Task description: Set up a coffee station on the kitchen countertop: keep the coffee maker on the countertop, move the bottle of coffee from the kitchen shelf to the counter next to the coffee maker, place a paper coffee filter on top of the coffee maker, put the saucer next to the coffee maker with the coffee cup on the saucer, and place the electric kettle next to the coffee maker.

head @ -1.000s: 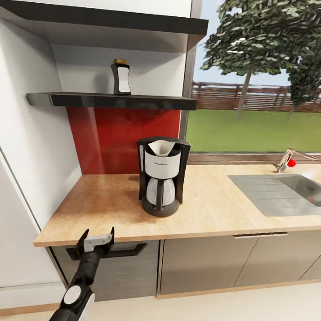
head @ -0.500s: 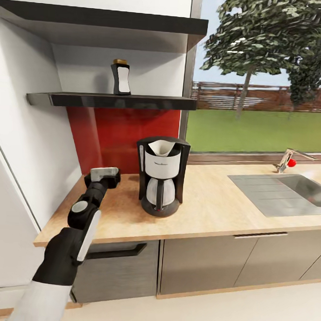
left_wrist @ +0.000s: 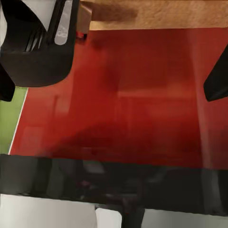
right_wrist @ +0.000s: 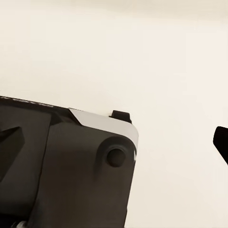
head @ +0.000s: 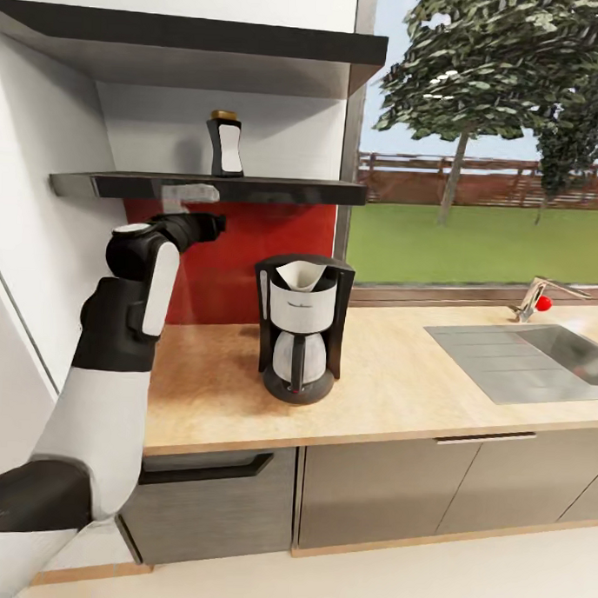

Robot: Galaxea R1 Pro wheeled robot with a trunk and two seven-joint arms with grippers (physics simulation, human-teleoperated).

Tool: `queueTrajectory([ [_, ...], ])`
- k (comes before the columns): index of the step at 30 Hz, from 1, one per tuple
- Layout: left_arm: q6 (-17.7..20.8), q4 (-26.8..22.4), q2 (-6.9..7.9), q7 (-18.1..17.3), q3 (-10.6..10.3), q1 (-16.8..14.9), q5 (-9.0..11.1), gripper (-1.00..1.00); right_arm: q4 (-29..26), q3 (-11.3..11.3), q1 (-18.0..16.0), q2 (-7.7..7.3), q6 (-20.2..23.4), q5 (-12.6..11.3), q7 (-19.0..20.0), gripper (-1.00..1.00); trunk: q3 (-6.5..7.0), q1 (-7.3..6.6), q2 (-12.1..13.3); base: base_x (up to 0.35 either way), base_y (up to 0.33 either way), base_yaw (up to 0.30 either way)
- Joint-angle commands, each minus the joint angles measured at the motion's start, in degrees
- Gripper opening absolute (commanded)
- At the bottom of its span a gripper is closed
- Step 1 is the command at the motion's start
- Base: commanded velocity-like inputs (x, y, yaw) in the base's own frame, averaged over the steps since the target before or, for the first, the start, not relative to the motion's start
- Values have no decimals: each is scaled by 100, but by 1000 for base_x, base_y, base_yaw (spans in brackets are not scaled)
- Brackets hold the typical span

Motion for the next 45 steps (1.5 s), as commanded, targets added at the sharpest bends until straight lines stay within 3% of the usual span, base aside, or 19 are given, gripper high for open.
queueTrajectory([
  [1,36,61,-7,58,9,-80,60,100,7,-48,-5,1,-19,58,-23,100,-14,3,-13,0,0,0],
  [2,58,173,-19,68,29,-211,57,100,7,-48,-5,1,-19,58,-21,100,-14,3,-13,0,0,0],
  [3,85,465,-41,81,70,-600,61,100,7,-48,-5,0,-19,58,-23,100,-14,3,-13,0,0,0],
  [11,93,1048,-204,91,93,-1480,56,100,7,-45,-5,-1,-19,58,-24,100,-14,3,-13,0,0,0],
  [18,80,1500,-241,96,98,-2052,53,100,8,-46,-5,-5,-19,58,-24,100,-14,3,-13,0,0,0],
  [20,71,1941,-240,102,102,-2489,55,100,7,-48,-5,-8,-19,58,-24,100,-14,3,-13,0,0,0],
  [22,7,2000,-174,97,131,-2513,-17,100,4,-37,61,-74,-10,61,-42,100,-13,3,-13,0,0,0],
  [30,189,1988,63,64,141,-2298,-213,100,6,-48,28,3,-5,54,-44,100,-13,3,-13,0,0,0],
  [39,482,2023,355,-206,268,-2113,-257,100,7,-48,21,0,-2,50,-42,100,-13,3,-13,0,0,0],
  [45,675,2215,352,-399,461,-2306,-271,100,15,-48,21,-1,-1,49,-41,100,-13,3,-13,0,0,0],
])
